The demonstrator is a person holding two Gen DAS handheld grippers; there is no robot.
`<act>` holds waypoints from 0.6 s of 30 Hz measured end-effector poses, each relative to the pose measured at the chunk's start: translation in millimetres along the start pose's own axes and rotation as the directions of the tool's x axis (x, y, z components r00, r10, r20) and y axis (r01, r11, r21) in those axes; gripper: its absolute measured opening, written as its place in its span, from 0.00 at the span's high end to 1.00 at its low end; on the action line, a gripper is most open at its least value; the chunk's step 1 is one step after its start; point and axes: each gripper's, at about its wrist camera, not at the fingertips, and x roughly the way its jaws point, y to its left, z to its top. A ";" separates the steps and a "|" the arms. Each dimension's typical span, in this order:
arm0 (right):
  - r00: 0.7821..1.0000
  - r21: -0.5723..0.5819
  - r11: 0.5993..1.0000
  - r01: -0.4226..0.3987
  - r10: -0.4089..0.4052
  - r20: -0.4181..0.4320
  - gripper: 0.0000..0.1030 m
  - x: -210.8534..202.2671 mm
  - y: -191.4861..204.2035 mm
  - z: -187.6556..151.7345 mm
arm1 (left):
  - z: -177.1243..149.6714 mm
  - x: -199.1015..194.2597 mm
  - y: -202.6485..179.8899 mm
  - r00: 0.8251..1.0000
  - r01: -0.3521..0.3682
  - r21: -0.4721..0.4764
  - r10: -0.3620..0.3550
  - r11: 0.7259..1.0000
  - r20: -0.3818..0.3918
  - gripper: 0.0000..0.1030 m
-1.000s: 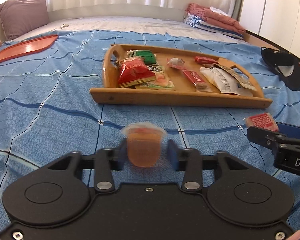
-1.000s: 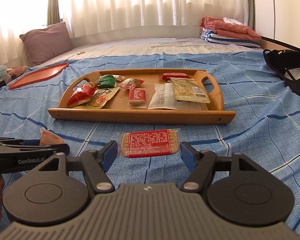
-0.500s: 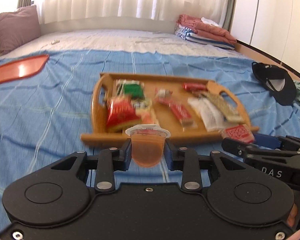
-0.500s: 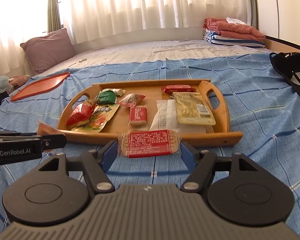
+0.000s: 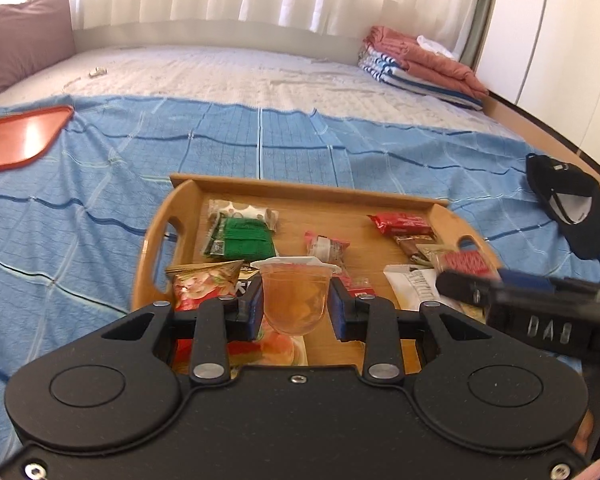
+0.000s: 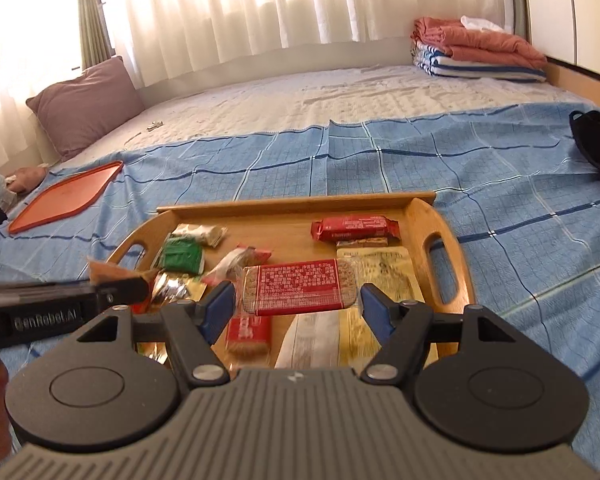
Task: Organize snacks
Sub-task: 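Carry the jelly cup with the left gripper while the right gripper carries the wafer packet to the tray, then lower the jelly cup and wafer packet into the tray and open both grippers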
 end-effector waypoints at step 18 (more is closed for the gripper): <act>0.994 -0.064 0.998 0.025 -0.032 -0.106 0.30 95.4 9.0 25.1 | -12.8 68.2 -3.9 0.999 -0.030 0.068 0.032 0.997 -0.040 0.69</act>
